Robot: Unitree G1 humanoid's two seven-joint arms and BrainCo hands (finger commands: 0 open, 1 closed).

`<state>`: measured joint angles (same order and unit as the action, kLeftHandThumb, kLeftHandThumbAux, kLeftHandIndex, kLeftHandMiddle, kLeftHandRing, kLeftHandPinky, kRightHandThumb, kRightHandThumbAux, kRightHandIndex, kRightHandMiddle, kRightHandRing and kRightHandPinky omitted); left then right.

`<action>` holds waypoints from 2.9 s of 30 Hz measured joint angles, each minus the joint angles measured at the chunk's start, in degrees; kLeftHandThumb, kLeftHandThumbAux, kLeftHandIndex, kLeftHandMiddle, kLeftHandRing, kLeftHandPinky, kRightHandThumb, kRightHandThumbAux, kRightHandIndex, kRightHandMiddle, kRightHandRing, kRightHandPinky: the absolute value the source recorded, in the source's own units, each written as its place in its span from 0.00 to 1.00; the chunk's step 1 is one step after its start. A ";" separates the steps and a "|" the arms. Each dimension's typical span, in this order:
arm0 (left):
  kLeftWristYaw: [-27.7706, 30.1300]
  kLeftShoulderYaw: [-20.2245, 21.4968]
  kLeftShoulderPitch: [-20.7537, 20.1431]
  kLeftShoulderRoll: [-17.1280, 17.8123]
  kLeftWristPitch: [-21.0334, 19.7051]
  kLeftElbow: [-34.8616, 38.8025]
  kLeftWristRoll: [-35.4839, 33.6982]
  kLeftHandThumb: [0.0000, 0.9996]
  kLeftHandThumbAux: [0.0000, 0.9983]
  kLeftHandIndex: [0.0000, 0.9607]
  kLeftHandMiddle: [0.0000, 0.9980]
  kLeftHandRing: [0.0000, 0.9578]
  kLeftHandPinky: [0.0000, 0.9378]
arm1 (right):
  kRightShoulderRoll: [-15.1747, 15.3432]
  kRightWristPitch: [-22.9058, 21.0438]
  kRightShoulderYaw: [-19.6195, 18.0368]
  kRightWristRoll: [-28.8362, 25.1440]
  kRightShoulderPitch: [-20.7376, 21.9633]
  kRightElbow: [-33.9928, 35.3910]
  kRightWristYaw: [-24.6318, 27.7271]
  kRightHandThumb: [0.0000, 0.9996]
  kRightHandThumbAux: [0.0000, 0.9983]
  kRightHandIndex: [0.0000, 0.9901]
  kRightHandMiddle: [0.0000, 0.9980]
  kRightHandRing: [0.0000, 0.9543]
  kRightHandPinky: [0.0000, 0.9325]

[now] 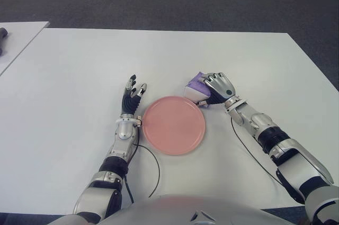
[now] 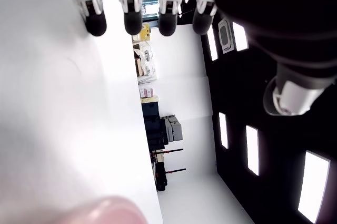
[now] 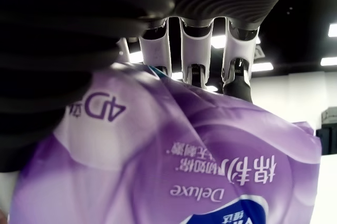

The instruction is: Put the tissue paper into the plate.

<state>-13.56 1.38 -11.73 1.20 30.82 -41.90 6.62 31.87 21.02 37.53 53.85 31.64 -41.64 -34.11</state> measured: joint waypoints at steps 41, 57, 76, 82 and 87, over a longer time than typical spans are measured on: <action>0.00 0.12 -0.02 0.13 -0.80 0.54 -0.06 0.00 0.45 0.00 0.00 0.00 0.00 | 2.68 -0.85 -15.70 -5.29 -3.96 19.75 0.26 0.75 0.71 0.45 0.89 0.91 0.83; 0.02 0.08 -0.36 0.18 0.49 -0.20 -0.59 0.00 0.44 0.00 0.00 0.00 0.00 | -6.47 -5.20 -19.14 -5.79 -7.25 40.91 7.24 0.75 0.71 0.44 0.89 0.92 0.92; 0.05 -0.29 0.94 0.19 0.26 1.49 -0.41 0.00 0.47 0.00 0.00 0.00 0.00 | -7.82 4.07 -16.81 -6.52 -9.19 47.13 13.24 0.75 0.71 0.44 0.87 0.91 0.91; 0.85 -0.27 1.23 0.23 -1.15 2.19 -0.48 0.00 0.48 0.00 0.00 0.00 0.00 | -8.44 10.29 -14.07 -12.07 -11.87 48.27 19.41 0.75 0.71 0.44 0.86 0.90 0.89; 1.79 -0.26 1.57 0.23 -3.54 3.35 -0.60 0.00 0.48 0.00 0.00 0.00 0.00 | -8.76 12.83 -13.78 -12.59 -11.86 46.74 21.72 0.74 0.71 0.44 0.85 0.89 0.90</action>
<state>-11.78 1.12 -10.16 1.43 27.28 -38.55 6.02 23.12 33.85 23.76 41.26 19.78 5.11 -12.40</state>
